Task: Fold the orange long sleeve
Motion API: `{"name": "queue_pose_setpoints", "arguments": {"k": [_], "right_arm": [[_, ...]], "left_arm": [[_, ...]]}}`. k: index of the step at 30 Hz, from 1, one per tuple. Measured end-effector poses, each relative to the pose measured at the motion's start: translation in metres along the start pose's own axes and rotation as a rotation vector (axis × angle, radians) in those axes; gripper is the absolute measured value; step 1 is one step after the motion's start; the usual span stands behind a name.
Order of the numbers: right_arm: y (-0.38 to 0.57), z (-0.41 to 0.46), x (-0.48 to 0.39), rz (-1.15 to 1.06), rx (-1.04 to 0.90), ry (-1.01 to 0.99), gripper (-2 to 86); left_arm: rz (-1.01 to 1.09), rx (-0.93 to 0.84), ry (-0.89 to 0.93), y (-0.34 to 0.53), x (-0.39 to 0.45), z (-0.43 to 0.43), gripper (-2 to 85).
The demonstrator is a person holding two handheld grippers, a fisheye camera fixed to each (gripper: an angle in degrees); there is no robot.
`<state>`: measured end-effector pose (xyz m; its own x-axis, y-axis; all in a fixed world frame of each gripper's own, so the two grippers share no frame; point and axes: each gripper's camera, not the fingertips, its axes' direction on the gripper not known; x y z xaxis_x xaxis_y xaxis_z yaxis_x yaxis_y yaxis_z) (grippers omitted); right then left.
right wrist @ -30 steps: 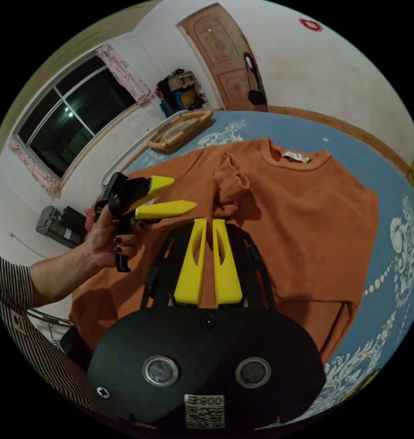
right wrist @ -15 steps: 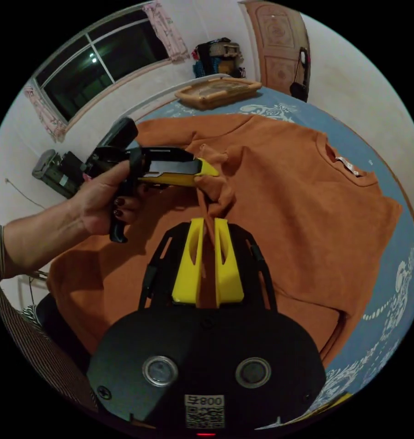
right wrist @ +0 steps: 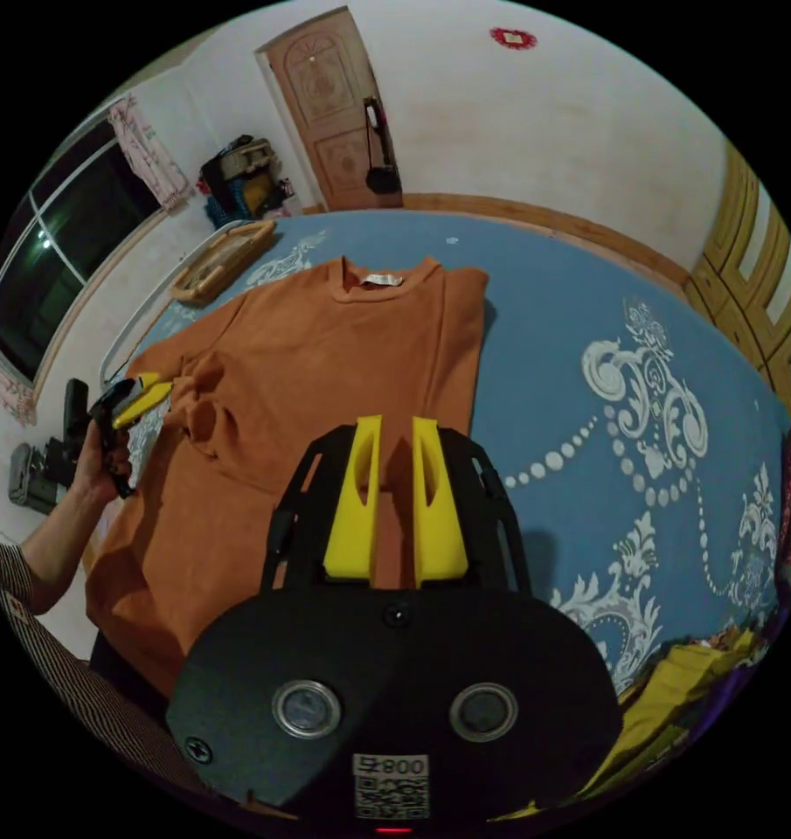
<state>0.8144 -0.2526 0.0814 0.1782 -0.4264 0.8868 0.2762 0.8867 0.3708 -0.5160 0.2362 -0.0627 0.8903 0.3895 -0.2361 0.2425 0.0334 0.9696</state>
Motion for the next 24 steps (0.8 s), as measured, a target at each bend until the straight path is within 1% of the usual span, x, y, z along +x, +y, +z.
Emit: {"name": "queue_pose_setpoints", "arguments": {"k": [1,3,5,6,8,9,10,14,15,17,19,20,24], "right_arm": [[0.01,0.001,0.002,-0.004,-0.012,0.003,7.8],[0.025,0.004,0.001,-0.032,-0.024,0.029,8.2],[0.035,0.012,-0.003,-0.077,-0.057,0.085,8.7],[0.04,0.017,-0.004,-0.101,-0.077,0.12,9.1],[0.044,0.024,-0.004,-0.125,-0.097,0.135,9.3],[0.046,0.025,-0.003,-0.136,-0.092,0.149,9.4],[0.047,0.029,-0.003,-0.154,-0.091,0.165,9.1],[0.05,0.045,-0.002,-0.204,-0.122,0.24,6.9],[0.051,0.047,0.0,-0.199,-0.108,0.273,5.9],[0.051,0.047,0.005,-0.19,-0.104,0.278,4.8],[0.054,0.042,0.015,-0.169,-0.077,0.258,3.3],[0.054,0.04,0.019,-0.161,-0.069,0.253,3.0],[0.064,0.002,0.062,-0.012,0.055,0.17,2.5]], "left_arm": [[0.043,0.015,-0.014,0.001,0.012,0.002,11.7],[0.123,-0.022,0.015,-0.005,0.035,0.026,12.2],[0.232,-0.135,0.071,-0.018,0.072,0.087,13.0],[0.26,-0.162,0.084,-0.022,0.082,0.105,13.2],[0.352,-0.258,0.118,-0.036,0.122,0.182,13.8],[0.371,-0.272,0.122,-0.039,0.131,0.201,13.9],[0.41,-0.304,0.133,-0.045,0.15,0.238,14.0],[0.47,-0.46,0.116,-0.06,0.194,0.366,13.6],[0.471,-0.48,0.1,-0.06,0.197,0.381,13.2],[0.468,-0.57,0.083,-0.058,0.205,0.433,10.1],[0.468,-0.614,0.071,-0.053,0.212,0.456,6.9],[0.487,-0.606,0.069,-0.05,0.221,0.46,5.3],[0.577,-0.559,0.108,-0.043,0.26,0.463,3.4]]}}
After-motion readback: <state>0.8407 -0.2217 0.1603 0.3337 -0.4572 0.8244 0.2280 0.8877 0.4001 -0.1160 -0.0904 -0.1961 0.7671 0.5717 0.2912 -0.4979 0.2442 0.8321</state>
